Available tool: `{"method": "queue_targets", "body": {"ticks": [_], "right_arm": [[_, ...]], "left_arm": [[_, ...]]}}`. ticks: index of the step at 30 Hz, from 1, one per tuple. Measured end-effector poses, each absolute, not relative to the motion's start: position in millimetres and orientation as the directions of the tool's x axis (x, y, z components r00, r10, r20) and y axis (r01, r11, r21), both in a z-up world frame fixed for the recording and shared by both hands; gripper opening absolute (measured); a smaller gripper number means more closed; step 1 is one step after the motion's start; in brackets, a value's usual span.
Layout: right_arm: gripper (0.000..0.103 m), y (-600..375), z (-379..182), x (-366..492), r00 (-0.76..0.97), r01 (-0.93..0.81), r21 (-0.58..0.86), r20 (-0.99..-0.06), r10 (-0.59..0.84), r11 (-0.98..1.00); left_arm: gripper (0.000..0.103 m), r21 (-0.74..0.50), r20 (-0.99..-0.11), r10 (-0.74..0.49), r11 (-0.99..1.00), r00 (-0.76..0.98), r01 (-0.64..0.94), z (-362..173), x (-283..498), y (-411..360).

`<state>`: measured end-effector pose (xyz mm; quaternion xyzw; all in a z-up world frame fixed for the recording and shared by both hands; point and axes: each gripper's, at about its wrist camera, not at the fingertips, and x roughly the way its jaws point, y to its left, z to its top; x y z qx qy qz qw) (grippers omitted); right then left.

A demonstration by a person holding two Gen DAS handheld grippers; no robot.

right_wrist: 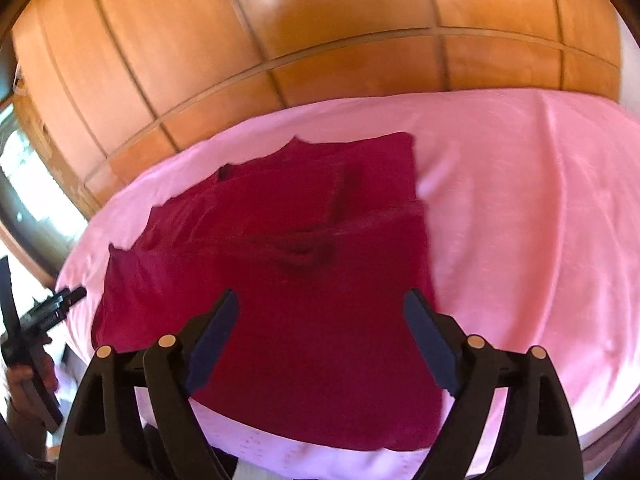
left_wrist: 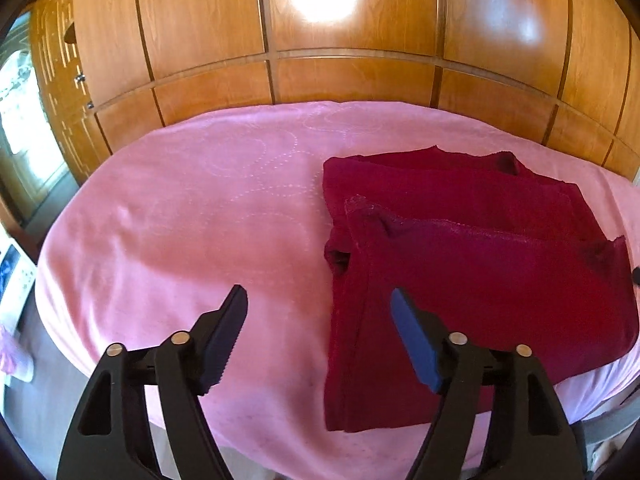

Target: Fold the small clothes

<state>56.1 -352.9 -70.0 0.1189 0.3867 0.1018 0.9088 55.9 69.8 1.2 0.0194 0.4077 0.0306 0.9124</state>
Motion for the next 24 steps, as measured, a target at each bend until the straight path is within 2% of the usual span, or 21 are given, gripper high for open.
{"method": "queue_targets", "body": {"ticks": [10,13,24], "right_arm": [[0.091,-341,-115,68,0.604,-0.056,0.324,-0.742,0.29,0.944],[0.101,-333,-120,71,0.599,-0.093,0.292,-0.747,0.288,0.952],[0.101,-327,-127,73,0.602,-0.105,0.255,-0.753,0.266,0.961]], "left_arm": [[0.074,0.087,-0.767,0.098,0.995,0.634,-0.048,-9,64,67],[0.074,0.089,-0.772,0.101,0.995,0.627,-0.051,-12,65,68],[0.076,0.074,-0.785,0.086,0.996,0.614,-0.046,-16,69,71]]}}
